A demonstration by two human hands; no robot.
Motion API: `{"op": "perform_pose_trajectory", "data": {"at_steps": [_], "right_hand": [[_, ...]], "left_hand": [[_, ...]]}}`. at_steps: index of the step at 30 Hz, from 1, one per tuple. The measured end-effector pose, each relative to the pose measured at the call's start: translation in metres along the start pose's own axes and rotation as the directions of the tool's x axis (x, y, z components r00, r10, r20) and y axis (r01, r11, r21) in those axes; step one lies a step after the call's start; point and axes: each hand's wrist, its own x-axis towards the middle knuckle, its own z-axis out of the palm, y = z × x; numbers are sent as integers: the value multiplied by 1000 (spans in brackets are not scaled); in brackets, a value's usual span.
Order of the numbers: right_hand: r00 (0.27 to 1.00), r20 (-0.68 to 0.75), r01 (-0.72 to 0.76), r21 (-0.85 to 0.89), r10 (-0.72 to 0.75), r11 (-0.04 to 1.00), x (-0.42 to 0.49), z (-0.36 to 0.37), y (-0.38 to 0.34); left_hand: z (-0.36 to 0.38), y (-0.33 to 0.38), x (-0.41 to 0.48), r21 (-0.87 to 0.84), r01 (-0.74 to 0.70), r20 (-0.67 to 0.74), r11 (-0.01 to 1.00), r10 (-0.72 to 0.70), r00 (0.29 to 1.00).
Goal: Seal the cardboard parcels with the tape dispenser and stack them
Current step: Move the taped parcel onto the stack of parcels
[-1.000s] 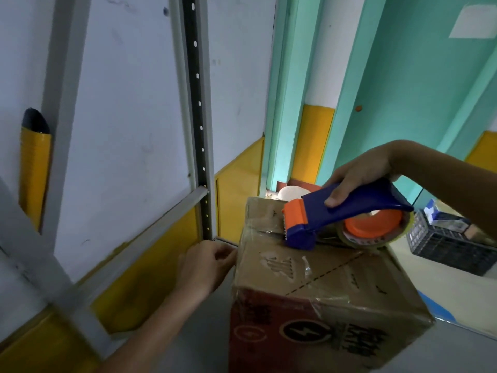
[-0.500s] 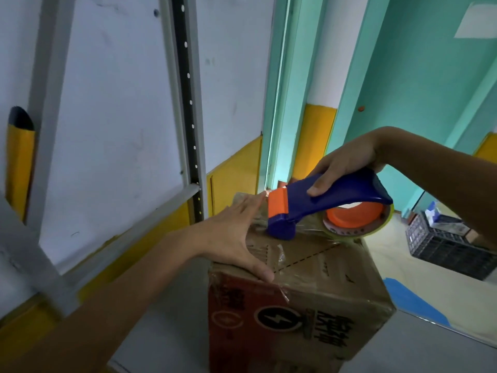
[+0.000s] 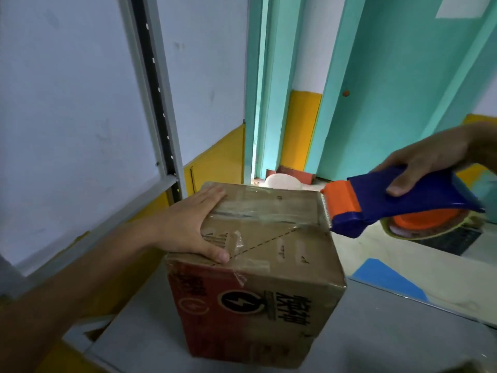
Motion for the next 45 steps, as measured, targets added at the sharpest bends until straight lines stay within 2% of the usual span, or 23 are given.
{"op": "perform_pose_trajectory", "data": {"at_steps": [3, 5, 10, 13, 17, 20, 23, 24, 27, 28, 31, 34, 37, 39, 41, 42, 43, 45], "right_hand": [[994, 35, -108, 132, 104, 985, -14, 8, 55], [994, 32, -112, 199, 107, 974, -16, 18, 72], [990, -3, -134, 241, 139, 961, -21, 28, 116], [990, 82, -128, 233, 112, 964, -20, 33, 114], [950, 302, -122, 119, 81, 985, -1, 61, 69], [956, 293, -12, 87, -14, 996, 26, 81, 55], [957, 285, 38, 86, -61, 996, 32, 84, 49], [958, 282, 38, 56, -52, 998, 33, 87, 46], [971, 234, 17, -291, 54, 957, 55, 125, 35], [966, 244, 6, -354, 86, 935, 66, 144, 35], [950, 297, 3, -310, 94, 951, 81, 164, 37], [970, 221, -34, -272, 96, 962, 71, 138, 47], [992, 80, -77, -268, 101, 960, 59, 117, 62], [996, -28, -94, -231, 90, 968, 46, 106, 72], [988, -133, -99, -170, 77, 980, 35, 96, 76], [981, -179, -97, -142, 71, 985, 31, 93, 77], [973, -221, -94, -125, 65, 988, 29, 91, 78], [956, -289, -80, -125, 41, 989, 23, 90, 78]], "left_hand": [[-2, 6, 7, 13, -16, 15, 1000, 16, 1000], [-1, 7, 9, 9, -29, 12, 1000, 29, 999], [-2, 6, 10, -11, -42, 18, 999, 42, 999], [-2, 10, 16, -22, -46, 5, 999, 46, 999], [2, 8, 14, -47, -62, -26, 997, 61, 998], [6, 7, 15, -60, -49, -64, 997, 45, 997], [9, 4, 16, -106, -51, -114, 993, 39, 993], [10, 6, 18, -107, -58, -118, 993, 45, 992], [7, 14, 24, -101, -51, -94, 994, 41, 995], [7, 14, 24, -90, -51, -75, 995, 44, 996], [2, 3, 17, -96, -54, -44, 994, 50, 998], [-19, 10, 12, 29, 3, 26, 1000, -4, 1000], [-36, 44, 5, 387, 173, -103, 906, -144, 984], [-33, 82, -3, 480, 188, -188, 857, -108, 976], [-15, 127, -6, 338, 80, -205, 938, -10, 979], [-2, 148, -1, 265, 71, -193, 962, -20, 981], [12, 166, 7, 216, 123, -187, 969, -83, 979], [32, 191, 27, 221, 294, -219, 930, -246, 944]]}}
